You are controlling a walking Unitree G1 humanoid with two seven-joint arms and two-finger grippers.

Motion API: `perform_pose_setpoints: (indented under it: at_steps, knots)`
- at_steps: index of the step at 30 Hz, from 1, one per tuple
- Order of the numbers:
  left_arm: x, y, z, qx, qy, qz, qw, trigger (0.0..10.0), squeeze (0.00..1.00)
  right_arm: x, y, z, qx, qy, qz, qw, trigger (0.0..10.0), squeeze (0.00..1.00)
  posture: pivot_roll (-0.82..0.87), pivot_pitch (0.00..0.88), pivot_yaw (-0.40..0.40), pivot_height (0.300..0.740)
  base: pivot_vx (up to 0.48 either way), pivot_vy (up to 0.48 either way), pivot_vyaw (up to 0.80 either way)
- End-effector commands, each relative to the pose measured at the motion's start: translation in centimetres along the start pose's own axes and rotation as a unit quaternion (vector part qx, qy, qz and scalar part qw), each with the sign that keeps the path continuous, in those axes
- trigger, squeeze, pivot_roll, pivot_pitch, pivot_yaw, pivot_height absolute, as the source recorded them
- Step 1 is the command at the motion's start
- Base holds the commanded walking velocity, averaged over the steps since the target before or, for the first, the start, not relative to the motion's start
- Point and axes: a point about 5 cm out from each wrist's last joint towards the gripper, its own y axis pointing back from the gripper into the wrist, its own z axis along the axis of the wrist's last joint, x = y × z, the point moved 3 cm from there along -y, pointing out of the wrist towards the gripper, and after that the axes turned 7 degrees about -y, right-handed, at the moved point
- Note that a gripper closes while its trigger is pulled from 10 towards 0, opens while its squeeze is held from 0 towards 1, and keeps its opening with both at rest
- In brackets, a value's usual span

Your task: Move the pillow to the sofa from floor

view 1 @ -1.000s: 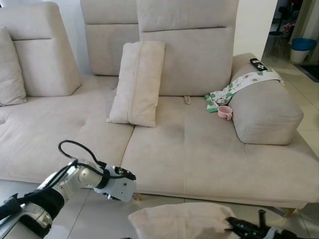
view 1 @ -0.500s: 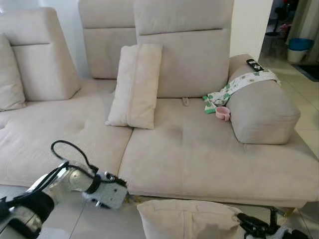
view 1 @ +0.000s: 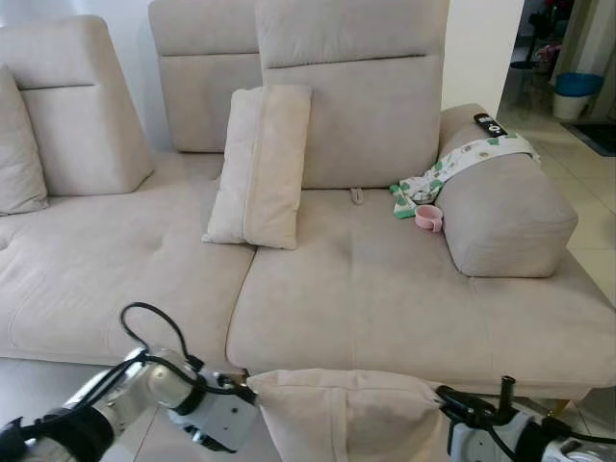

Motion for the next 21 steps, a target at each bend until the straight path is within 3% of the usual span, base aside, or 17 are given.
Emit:
perform_pose_setpoints:
  at_steps: [1,7,10,12,14,15,21]
  knots:
    - [-0.7,-0.3,0.1,-0.003,0.011,-0.010,1.000,10.0,0.00,-1.3,-0.2,1.4,-0.028,0.009,-0.020,0.999,0.0,0.00,-0.02,0.043,0.120,0.519,0.000,0.000,0.00]
    - [0.0,-0.9,0.3,0.006,0.017,0.016,1.000,10.0,0.00,-0.9,-0.2,1.6,-0.031,0.014,-0.011,0.999,0.0,0.00,-0.02,0.043,0.116,0.519,0.000,0.000,0.00]
    - [0.9,-0.5,-0.8,0.044,0.023,0.036,0.998,10.0,0.00,-0.2,-0.2,1.7,-0.030,0.008,-0.001,1.000,0.0,0.00,-0.02,0.041,0.115,0.519,0.000,0.000,0.00]
    - [1.9,0.7,-2.3,0.083,0.027,0.054,0.995,10.0,0.00,0.6,-0.1,1.5,-0.023,-0.002,0.007,1.000,0.0,0.00,-0.03,0.038,0.119,0.519,0.000,0.000,0.00]
    - [1.9,0.7,-2.3,0.083,0.027,0.054,0.995,10.0,0.00,0.6,-0.1,1.5,-0.023,-0.002,0.007,1.000,0.0,0.00,-0.03,0.038,0.119,0.519,0.000,0.000,0.00]
    - [2.7,2.0,-2.8,0.097,0.028,0.060,0.993,10.0,0.00,1.0,-0.1,1.1,-0.011,-0.013,0.009,1.000,0.0,0.00,-0.03,0.037,0.122,0.519,0.000,0.000,0.00]
    - [2.5,3.6,-3.1,0.118,0.011,0.035,0.992,10.0,0.00,1.1,-0.1,0.8,-0.003,-0.018,0.009,1.000,0.0,0.00,-0.03,0.033,0.127,0.519,0.000,0.000,0.00]
